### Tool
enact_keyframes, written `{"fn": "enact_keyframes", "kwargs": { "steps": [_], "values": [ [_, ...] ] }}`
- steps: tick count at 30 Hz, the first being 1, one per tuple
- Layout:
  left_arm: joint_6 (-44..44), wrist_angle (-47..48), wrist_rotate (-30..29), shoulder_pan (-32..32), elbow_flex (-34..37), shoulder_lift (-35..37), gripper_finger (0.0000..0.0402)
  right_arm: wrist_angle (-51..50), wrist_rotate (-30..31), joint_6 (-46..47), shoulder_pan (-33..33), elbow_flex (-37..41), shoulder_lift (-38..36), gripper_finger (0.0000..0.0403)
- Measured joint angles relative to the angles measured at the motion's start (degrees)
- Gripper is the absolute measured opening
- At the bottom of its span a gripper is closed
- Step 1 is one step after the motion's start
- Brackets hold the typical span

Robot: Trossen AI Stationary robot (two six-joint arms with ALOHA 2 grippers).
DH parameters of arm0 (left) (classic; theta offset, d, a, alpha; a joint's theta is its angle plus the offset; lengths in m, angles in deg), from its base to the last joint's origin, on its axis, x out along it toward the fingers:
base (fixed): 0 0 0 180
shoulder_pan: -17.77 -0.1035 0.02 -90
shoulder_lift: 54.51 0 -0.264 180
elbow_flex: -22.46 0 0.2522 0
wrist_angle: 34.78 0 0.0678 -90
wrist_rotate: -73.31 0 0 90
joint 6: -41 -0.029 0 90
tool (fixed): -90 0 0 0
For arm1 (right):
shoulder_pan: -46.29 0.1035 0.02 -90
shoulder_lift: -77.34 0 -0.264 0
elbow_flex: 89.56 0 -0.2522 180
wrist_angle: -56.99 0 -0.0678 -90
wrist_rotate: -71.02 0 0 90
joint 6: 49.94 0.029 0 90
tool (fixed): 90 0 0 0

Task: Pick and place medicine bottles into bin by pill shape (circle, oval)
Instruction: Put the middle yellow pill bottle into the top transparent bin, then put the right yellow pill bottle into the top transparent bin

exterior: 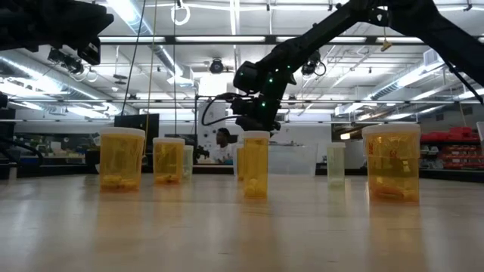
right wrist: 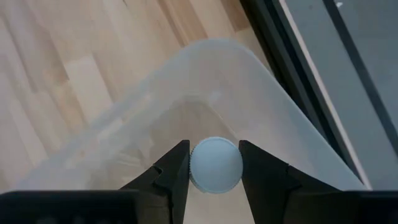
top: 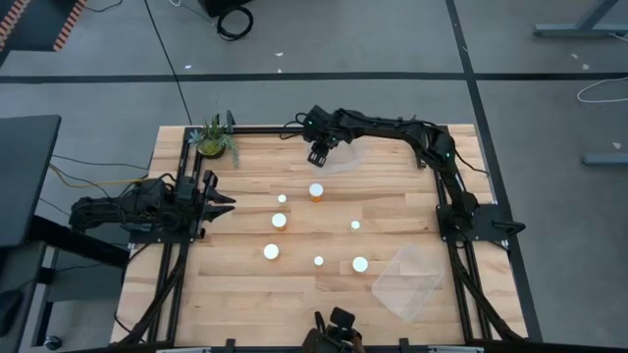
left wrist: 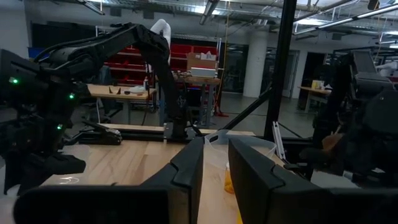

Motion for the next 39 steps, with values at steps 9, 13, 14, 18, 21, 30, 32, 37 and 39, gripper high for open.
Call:
{"fn": "enact_keyframes", "kwargs": {
  "steps": [9, 13, 14, 18, 21, 30, 32, 37, 39],
  "values": [
    [0.0, 0.0, 0.0, 0.0, 0.0, 0.0, 0.0083, -0.3, -0.1, -0.1, 0.0, 0.0, 0.3, 0.0173],
    [0.0, 0.0, 0.0, 0.0, 0.0, 0.0, 0.0087, -0.3, -0.1, -0.1, 0.0, 0.0, 0.3, 0.0193],
    [0.0, 0.0, 0.0, 0.0, 0.0, 0.0, 0.0087, -0.2, -0.1, -0.1, 0.0, 0.0, 0.3, 0.0196],
    [0.0, 0.0, 0.0, 0.0, 0.0, 0.0, 0.0082, -0.2, 0.3, -0.2, 0.0, 0.0, 0.2, 0.0204],
    [0.0, 0.0, 0.0, 0.0, 0.0, 0.0, 0.0078, -0.2, 0.4, -0.4, 0.0, 0.0, -0.3, 0.0207],
    [0.0, 0.0, 0.0, 0.0, 0.0, 0.0, 0.0087, -0.3, 0.7, -0.4, 0.0, 0.0, -0.8, 0.0225],
    [0.0, 0.0, 0.0, 0.0, 0.0, 0.0, 0.0086, -0.3, 0.7, -0.4, 0.0, 0.0, -0.8, 0.0232],
    [0.0, 0.0, 0.0, 0.0, 0.0, 0.0, 0.008, -0.8, 0.7, -0.5, 0.0, 0.0, -1.2, 0.0248],
    [0.0, 0.0, 0.0, 0.0, 0.0, 0.0, 0.0078, -1.0, 0.7, -0.8, 0.0, 0.0, -1.9, 0.0252]
  ]
}}
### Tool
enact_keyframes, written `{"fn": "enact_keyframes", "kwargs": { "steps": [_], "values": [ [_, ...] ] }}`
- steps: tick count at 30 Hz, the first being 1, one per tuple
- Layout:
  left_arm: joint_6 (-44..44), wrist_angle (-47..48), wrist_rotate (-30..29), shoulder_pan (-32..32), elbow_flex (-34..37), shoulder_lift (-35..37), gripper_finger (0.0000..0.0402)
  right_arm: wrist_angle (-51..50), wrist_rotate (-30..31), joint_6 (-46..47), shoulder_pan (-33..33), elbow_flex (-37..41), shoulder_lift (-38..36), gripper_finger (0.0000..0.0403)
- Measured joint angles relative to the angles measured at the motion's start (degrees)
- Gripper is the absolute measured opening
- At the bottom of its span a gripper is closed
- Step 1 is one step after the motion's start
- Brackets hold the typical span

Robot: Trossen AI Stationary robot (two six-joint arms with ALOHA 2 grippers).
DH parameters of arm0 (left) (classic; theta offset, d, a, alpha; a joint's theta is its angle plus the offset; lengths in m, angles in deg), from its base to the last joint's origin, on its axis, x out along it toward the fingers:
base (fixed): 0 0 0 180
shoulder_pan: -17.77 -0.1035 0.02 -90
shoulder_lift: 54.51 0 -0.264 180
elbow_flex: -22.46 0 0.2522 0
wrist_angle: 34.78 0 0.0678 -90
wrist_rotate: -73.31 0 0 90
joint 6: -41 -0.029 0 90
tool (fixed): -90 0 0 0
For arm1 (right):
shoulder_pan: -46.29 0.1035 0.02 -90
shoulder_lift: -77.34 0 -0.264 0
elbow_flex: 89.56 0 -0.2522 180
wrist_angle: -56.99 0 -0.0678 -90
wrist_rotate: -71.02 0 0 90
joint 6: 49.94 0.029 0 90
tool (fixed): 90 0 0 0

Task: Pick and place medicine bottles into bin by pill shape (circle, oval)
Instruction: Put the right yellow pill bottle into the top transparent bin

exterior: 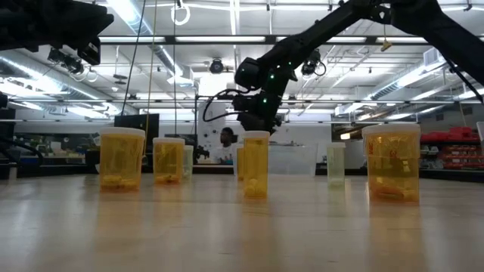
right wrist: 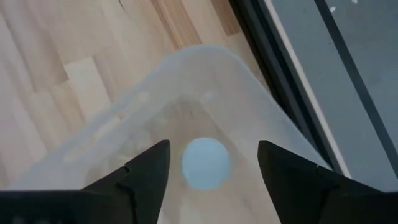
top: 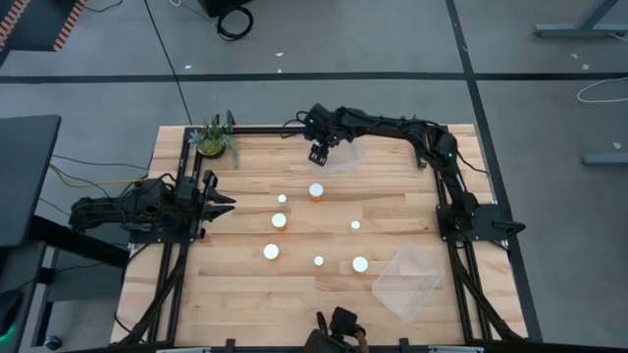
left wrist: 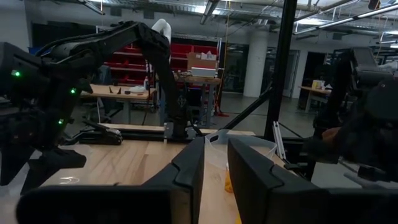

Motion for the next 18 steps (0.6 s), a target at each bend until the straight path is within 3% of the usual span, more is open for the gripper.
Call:
{"fn": "enact_keyframes", "kwargs": {
  "steps": [11, 18],
  "values": [
    [0.0, 0.0, 0.0, 0.0, 0.0, 0.0, 0.0086, -4.8, -1.1, -0.4, 1.1, 0.0, -7.3, 0.0255],
    [0.0, 0.0, 0.0, 0.0, 0.0, 0.0, 0.0078, -10.4, -2.2, -0.1, 5.7, 0.0, -10.9, 0.0255]
  ]
}}
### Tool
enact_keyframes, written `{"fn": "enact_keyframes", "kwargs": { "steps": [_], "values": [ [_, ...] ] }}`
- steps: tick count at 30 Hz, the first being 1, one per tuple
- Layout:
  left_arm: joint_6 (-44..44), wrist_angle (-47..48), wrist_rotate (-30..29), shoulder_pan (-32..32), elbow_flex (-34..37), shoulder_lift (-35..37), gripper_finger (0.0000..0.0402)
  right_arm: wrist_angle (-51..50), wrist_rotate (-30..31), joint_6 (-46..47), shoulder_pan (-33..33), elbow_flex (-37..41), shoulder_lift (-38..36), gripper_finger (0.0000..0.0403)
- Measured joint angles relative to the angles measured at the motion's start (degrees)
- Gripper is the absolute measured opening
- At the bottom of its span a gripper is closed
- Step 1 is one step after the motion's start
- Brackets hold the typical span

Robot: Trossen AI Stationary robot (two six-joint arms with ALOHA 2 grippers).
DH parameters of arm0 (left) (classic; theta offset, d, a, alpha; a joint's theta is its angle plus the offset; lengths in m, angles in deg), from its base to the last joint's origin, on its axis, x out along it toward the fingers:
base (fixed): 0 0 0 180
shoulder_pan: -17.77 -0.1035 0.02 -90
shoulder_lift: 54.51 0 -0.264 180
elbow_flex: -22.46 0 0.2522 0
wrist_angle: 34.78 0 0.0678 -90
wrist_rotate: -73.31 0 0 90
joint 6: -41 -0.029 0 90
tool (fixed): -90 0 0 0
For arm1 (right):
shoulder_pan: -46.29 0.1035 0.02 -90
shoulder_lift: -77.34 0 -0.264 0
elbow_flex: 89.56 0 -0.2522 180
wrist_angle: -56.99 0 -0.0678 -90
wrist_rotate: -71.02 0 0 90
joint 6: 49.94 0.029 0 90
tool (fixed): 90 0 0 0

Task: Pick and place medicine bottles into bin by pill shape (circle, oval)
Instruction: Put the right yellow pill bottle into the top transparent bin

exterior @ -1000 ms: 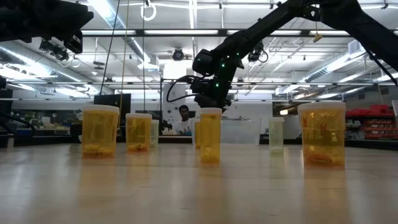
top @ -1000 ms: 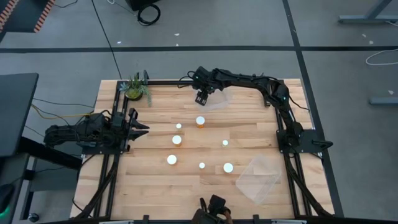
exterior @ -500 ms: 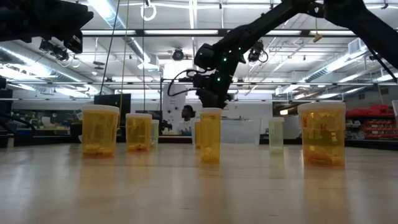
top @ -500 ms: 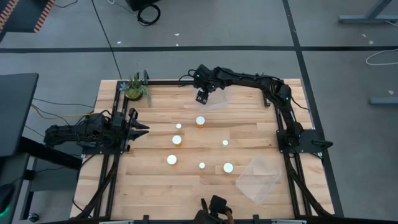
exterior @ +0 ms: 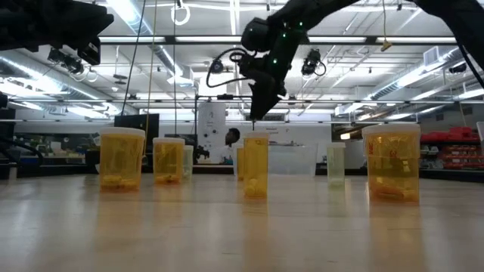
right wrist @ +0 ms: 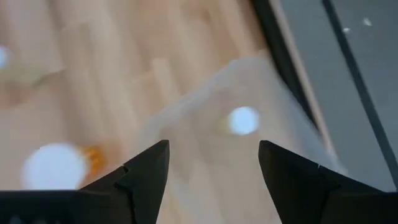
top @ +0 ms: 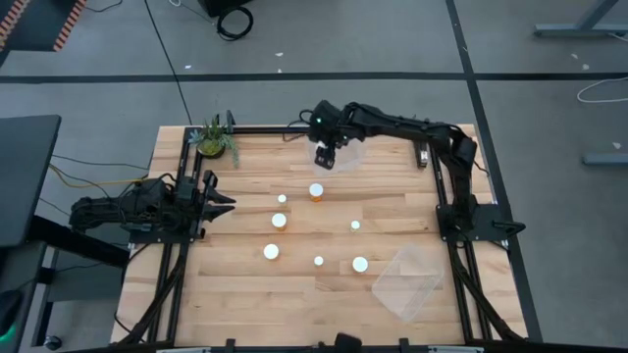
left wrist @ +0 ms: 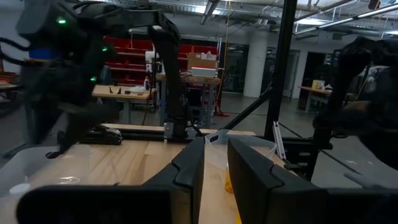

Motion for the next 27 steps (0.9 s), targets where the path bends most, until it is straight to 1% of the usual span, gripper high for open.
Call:
{"fn": "enact_keyframes", "kwargs": {
  "steps": [5, 9, 12, 18, 21, 23, 27],
  "values": [
    [0.0, 0.0, 0.0, 0.0, 0.0, 0.0, 0.0084, -3.9, -0.9, 0.1, 5.7, 0.7, -1.1, 0.0255],
    [0.0, 0.0, 0.0, 0.0, 0.0, 0.0, 0.0087, -4.1, -0.9, 1.0, 10.0, 5.9, -2.7, 0.0255],
    [0.0, 0.0, 0.0, 0.0, 0.0, 0.0, 0.0084, -2.6, 0.1, 2.8, 12.4, 11.6, -5.4, 0.0255],
    [0.0, 0.0, 0.0, 0.0, 0.0, 0.0, 0.0078, 5.2, 1.0, 10.8, 15.9, 23.8, -11.8, 0.0255],
    [0.0, 0.0, 0.0, 0.0, 0.0, 0.0, 0.0082, 5.7, 5.4, 15.4, 18.3, 28.6, -13.5, 0.0255],
    [0.0, 0.0, 0.0, 0.0, 0.0, 0.0, 0.0085, 5.2, 7.7, 18.3, 20.0, 31.0, -13.9, 0.0255],
    [0.0, 0.0, 0.0, 0.0, 0.0, 0.0, 0.0087, 3.5, 7.9, 24.2, 23.0, 32.8, -13.5, 0.0255]
  ]
}}
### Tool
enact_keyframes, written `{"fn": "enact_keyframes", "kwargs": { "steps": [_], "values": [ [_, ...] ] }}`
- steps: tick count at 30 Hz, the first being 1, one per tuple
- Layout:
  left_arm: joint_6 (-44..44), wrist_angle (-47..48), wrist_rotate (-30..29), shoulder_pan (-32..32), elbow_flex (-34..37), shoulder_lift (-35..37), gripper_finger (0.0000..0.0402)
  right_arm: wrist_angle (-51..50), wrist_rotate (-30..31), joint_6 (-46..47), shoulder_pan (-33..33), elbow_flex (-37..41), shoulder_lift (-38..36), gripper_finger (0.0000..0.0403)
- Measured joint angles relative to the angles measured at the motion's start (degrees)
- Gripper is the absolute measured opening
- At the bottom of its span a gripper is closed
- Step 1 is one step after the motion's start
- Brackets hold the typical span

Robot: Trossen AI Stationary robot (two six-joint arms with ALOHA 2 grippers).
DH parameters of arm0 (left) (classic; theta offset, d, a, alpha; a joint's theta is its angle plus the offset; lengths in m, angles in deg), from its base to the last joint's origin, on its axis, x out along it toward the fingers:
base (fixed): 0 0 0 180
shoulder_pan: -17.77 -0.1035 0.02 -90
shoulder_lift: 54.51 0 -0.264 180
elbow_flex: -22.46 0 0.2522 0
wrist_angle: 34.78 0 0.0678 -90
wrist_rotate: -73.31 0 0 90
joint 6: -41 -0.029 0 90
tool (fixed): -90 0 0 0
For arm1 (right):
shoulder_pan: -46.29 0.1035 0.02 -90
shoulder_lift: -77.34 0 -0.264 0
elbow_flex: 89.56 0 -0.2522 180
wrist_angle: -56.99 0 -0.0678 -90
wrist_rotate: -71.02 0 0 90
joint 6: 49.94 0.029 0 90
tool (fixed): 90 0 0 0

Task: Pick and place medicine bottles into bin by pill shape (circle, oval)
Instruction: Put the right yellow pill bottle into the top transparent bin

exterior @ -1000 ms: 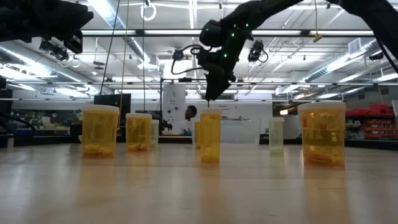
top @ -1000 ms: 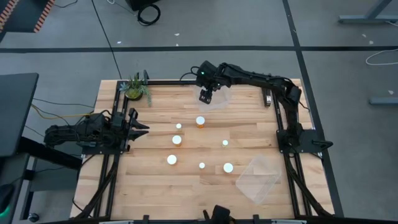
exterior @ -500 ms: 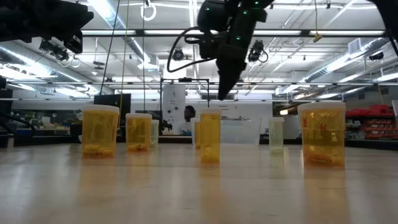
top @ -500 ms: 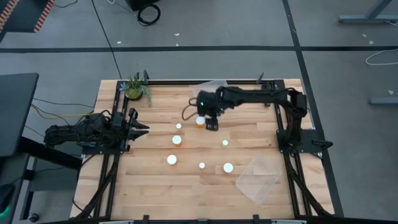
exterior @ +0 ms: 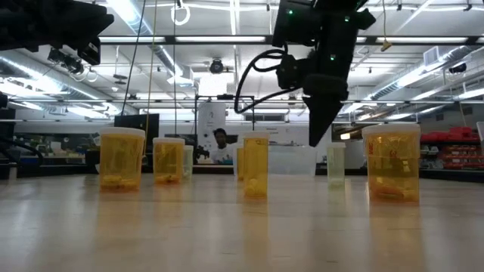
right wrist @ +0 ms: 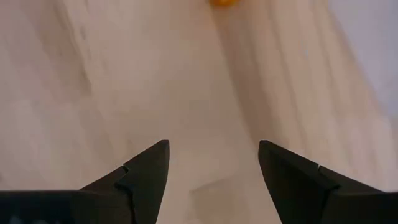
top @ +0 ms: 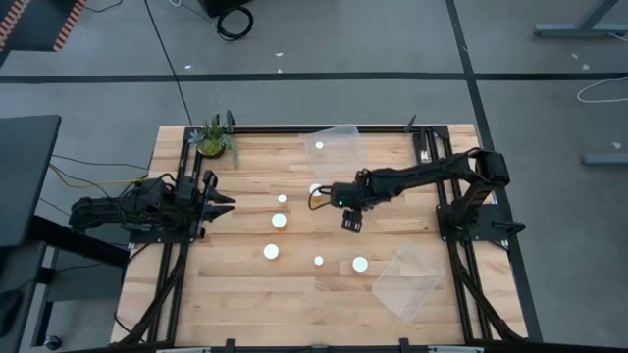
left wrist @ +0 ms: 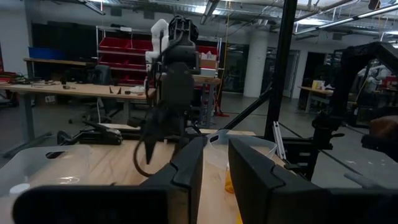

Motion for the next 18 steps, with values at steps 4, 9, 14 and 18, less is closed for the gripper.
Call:
{"fn": "enact_keyframes", "kwargs": {
  "steps": [4, 9, 14, 18],
  "values": [
    [0.0, 0.0, 0.0, 0.0, 0.0, 0.0, 0.0081, -0.5, 0.0, 3.4, 1.9, 0.0, 0.6, 0.0255],
    [0.0, 0.0, 0.0, 0.0, 0.0, 0.0, 0.0079, -0.6, -1.2, 6.4, 2.4, -0.6, 0.6, 0.0255],
    [0.0, 0.0, 0.0, 0.0, 0.0, 0.0, 0.0085, -0.8, -3.4, 9.2, 2.4, 0.4, 0.6, 0.0255],
    [0.0, 0.0, 0.0, 0.0, 0.0, 0.0, 0.0086, -0.7, -3.7, 10.7, 2.6, 0.8, 0.6, 0.0255]
  ]
}}
